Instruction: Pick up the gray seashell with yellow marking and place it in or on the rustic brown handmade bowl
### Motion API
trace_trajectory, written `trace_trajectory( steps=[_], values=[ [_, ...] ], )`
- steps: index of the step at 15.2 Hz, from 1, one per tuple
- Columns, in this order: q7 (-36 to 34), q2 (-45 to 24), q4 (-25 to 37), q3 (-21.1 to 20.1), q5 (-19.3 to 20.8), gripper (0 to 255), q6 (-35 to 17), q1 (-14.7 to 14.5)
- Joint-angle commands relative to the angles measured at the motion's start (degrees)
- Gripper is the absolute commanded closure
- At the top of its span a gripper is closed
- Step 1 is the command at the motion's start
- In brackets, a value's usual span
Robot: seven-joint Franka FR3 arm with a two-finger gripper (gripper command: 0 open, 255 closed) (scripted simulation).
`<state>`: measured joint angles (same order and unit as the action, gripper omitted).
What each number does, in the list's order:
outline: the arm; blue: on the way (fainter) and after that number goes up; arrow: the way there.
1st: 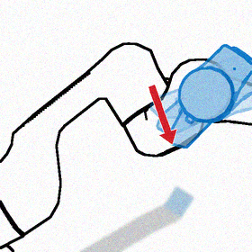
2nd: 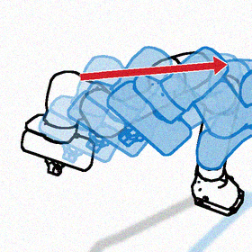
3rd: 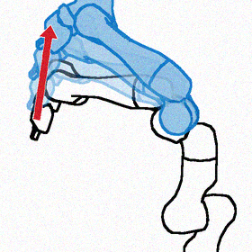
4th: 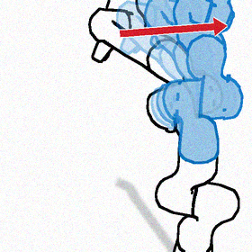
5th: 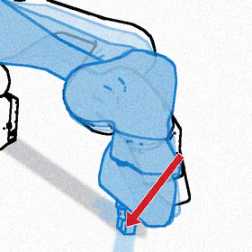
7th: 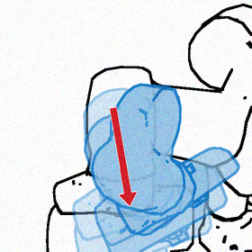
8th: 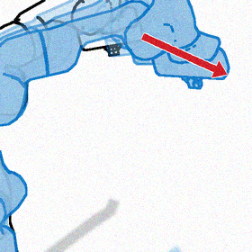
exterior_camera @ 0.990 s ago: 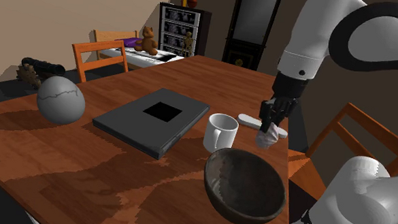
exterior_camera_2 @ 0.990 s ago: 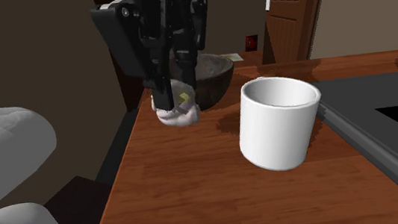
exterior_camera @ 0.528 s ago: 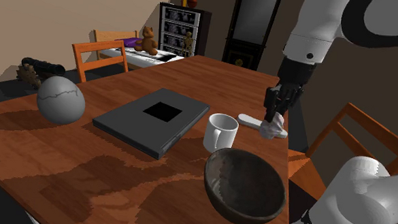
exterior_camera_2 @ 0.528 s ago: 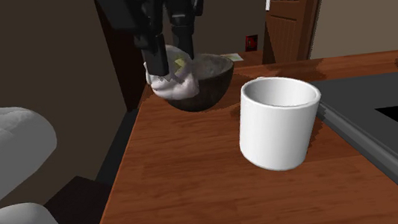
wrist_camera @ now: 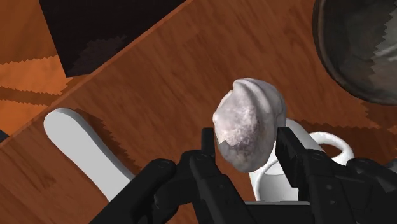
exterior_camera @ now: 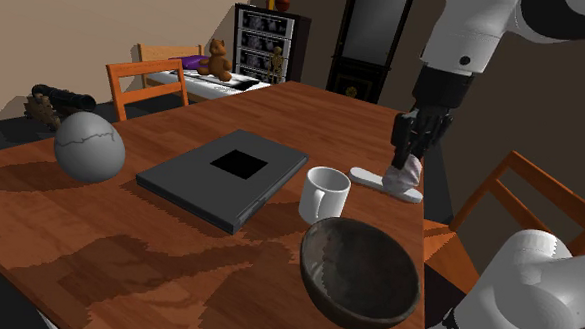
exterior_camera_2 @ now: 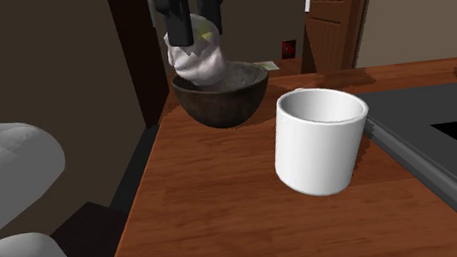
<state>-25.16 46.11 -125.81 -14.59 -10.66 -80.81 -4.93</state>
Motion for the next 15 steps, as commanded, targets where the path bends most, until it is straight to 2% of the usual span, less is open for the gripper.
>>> trace_trajectory(
  steps=[1, 11, 13, 15],
  values=[
    [-2.5, -0.3, 1.4, -2.1, -1.5, 255, 0.8, -0.5],
    [-16.8, -5.6, 9.9, -15.7, -8.8, 255, 0.7, -1.4],
    [-20.7, -8.0, 13.1, -19.5, -10.0, 255, 0.4, -1.0],
    [-20.4, -7.3, 11.1, -19.7, -10.3, 255, -0.9, -1.2]
  ],
)
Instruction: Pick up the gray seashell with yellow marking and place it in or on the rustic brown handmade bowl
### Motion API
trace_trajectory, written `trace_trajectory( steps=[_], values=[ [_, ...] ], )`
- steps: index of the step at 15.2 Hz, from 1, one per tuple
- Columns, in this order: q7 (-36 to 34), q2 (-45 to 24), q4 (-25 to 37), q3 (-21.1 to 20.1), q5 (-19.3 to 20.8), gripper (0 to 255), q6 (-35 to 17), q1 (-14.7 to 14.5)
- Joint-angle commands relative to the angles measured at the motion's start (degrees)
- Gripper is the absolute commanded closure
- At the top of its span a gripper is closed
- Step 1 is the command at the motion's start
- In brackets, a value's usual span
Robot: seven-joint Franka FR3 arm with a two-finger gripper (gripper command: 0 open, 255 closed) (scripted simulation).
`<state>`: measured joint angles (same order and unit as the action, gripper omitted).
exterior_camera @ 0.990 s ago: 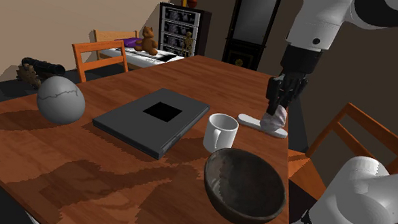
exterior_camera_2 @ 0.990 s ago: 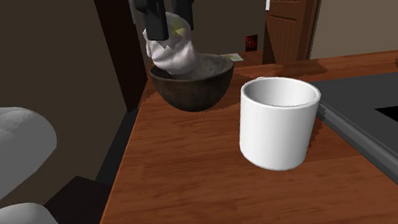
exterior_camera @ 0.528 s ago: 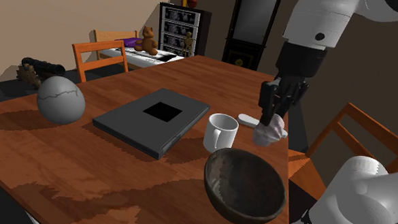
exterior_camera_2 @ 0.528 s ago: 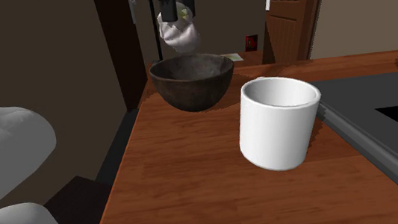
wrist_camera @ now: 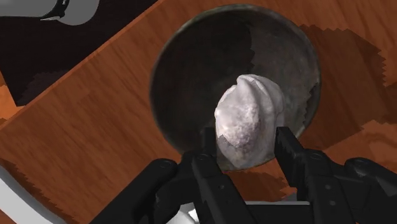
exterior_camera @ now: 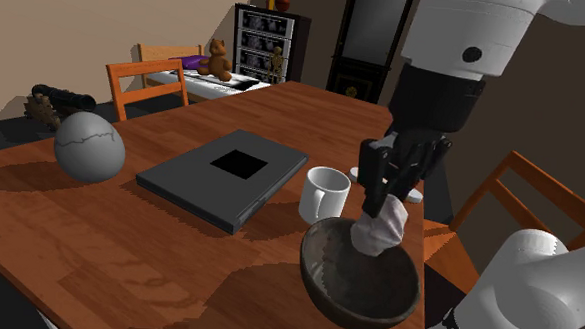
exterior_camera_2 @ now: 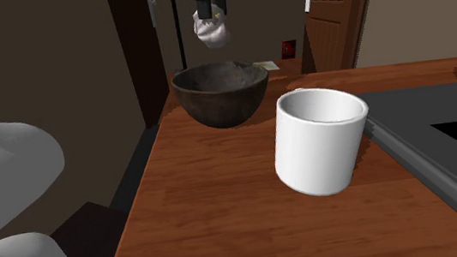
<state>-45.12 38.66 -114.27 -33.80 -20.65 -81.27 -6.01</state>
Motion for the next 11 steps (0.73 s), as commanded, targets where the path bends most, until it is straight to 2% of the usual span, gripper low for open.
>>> trace_trajectory(
  steps=[1, 11],
  values=[
    [-0.3, 0.5, -1.4, -0.6, -0.5, 255, -1.1, -0.2],
    [0.7, 3.0, -10.5, -2.1, -2.4, 255, -7.9, -1.3]
  ],
)
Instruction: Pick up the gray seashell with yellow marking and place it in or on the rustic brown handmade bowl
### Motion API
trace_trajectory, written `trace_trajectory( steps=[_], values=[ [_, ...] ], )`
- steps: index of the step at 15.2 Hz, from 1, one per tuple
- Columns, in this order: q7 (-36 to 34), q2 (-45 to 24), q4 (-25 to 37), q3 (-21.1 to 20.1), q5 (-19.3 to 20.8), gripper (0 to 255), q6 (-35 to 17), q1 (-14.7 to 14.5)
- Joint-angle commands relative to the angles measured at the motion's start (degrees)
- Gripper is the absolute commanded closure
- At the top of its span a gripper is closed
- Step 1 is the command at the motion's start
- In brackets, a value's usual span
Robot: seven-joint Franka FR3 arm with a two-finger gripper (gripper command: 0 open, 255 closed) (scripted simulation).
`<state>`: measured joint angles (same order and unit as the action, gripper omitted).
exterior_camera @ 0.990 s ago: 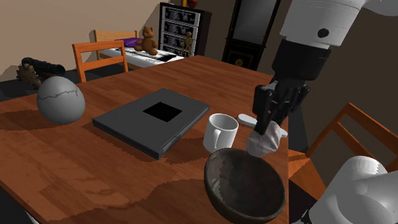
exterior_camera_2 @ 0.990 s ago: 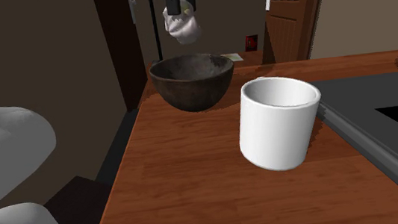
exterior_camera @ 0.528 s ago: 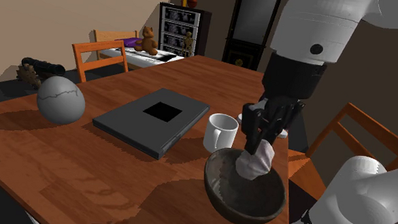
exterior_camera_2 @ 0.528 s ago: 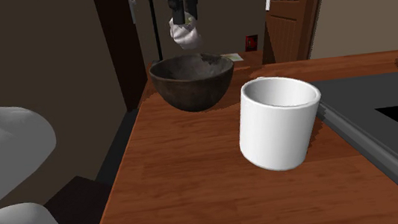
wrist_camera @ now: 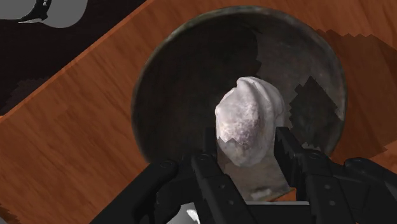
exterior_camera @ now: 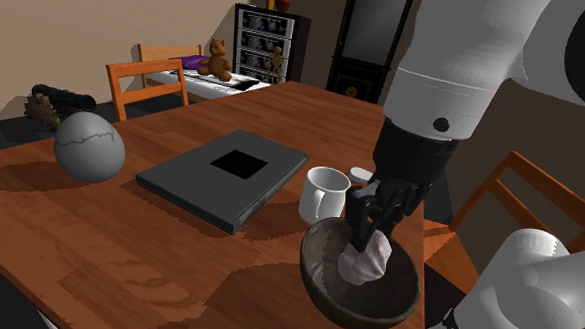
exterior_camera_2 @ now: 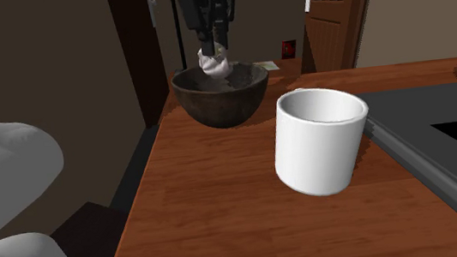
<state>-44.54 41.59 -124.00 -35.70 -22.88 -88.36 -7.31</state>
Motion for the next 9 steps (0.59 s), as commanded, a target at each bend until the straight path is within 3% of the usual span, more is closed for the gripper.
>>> trace_trajectory(
  steps=[1, 9],
  values=[
    [0.2, 0.2, -1.6, -0.4, -0.3, 255, -1.4, -0.1],
    [0.3, 0.4, -2.6, -0.6, -0.6, 255, -2.3, -0.2]
  ],
)
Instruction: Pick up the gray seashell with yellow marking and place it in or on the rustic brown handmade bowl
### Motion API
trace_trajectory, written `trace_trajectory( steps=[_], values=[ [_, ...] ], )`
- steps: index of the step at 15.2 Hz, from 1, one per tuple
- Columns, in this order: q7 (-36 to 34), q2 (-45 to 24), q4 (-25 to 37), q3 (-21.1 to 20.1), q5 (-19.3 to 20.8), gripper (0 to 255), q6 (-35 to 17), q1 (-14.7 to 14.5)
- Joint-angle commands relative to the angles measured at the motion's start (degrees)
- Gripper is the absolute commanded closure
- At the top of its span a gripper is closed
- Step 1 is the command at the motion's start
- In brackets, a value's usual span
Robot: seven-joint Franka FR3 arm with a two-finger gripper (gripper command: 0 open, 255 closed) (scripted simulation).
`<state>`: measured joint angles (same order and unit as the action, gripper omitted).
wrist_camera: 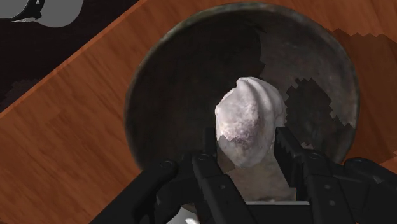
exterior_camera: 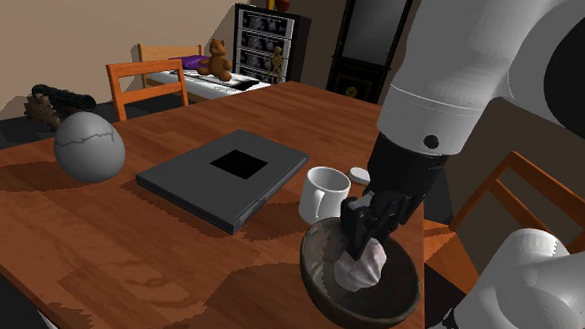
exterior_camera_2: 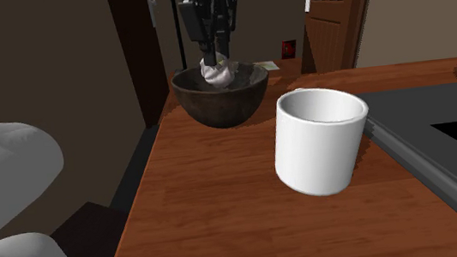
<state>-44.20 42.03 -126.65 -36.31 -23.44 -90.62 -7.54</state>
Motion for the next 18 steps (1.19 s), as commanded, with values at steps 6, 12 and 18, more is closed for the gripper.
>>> trace_trajectory(
  steps=[6, 12, 18],
  values=[
    [0.0, 0.0, 0.0, 0.0, 0.0, 0, 0.0, 0.0],
    [-0.9, -2.1, 8.3, 1.6, 1.8, 0, 6.4, 1.0],
    [-0.9, -2.1, 8.3, 1.6, 1.8, 0, 6.4, 1.0]
  ],
)
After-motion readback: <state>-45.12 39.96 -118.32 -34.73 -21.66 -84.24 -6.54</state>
